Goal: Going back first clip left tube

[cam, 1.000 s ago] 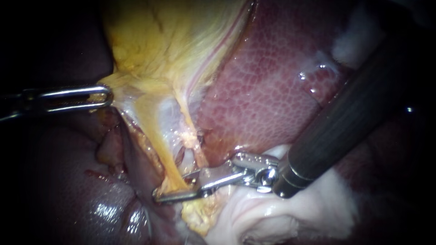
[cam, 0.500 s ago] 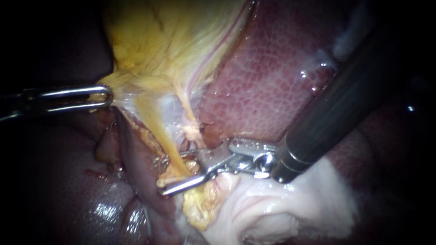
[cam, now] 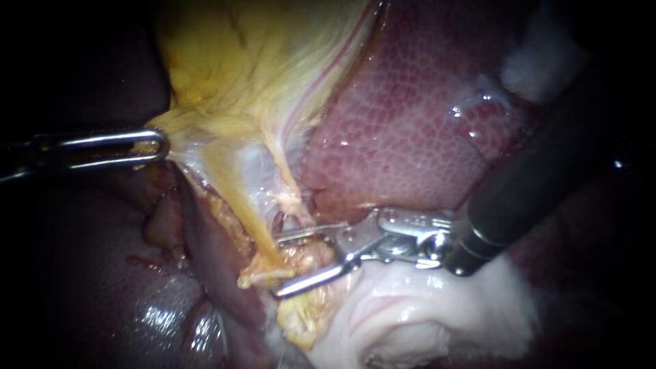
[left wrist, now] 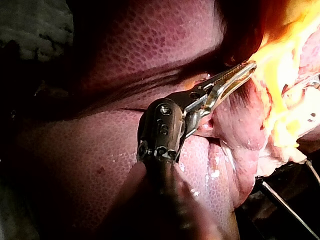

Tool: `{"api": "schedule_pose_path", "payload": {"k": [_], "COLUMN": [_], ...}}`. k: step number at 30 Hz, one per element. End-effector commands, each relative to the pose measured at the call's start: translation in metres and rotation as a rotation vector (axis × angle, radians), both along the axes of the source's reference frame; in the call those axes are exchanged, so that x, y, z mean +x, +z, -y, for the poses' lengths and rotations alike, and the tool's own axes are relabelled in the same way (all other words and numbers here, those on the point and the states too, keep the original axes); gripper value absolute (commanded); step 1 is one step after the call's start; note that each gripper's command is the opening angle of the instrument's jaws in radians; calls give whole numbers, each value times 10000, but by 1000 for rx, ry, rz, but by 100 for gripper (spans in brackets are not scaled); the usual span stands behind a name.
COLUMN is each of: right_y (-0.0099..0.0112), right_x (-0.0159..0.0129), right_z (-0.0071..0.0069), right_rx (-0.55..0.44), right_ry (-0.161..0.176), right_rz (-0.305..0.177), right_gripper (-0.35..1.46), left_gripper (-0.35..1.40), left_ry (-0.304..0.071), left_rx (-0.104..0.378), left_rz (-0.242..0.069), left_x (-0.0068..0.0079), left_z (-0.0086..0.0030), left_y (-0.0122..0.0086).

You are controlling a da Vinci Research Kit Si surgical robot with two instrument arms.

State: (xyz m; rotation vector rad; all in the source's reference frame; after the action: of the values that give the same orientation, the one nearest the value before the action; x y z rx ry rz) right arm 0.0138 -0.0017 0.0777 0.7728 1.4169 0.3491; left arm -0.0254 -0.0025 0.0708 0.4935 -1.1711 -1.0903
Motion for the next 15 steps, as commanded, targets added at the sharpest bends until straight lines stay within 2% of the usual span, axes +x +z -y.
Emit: {"api": "schedule_pose_path", "payload": {"k": [1,10,15], "right_y": [-6,-59,-79], "right_x": [-7,-66,-88], "right_z": [-4,-42,-54], "right_rx": [-3,-53,-72], "right_ry": [6,30,34], "right_rz": [3,41,59], "right_gripper": [60,60,60], "left_gripper": [-35,-35,-35], "left_ry": [0,-3,-1], "left_rx": [0,2,3], "left_rz": [-1,-1,-2], "left_x": [0,-6,-11], "left_z": [0,5,6], "left_y": [1,5,5]}}
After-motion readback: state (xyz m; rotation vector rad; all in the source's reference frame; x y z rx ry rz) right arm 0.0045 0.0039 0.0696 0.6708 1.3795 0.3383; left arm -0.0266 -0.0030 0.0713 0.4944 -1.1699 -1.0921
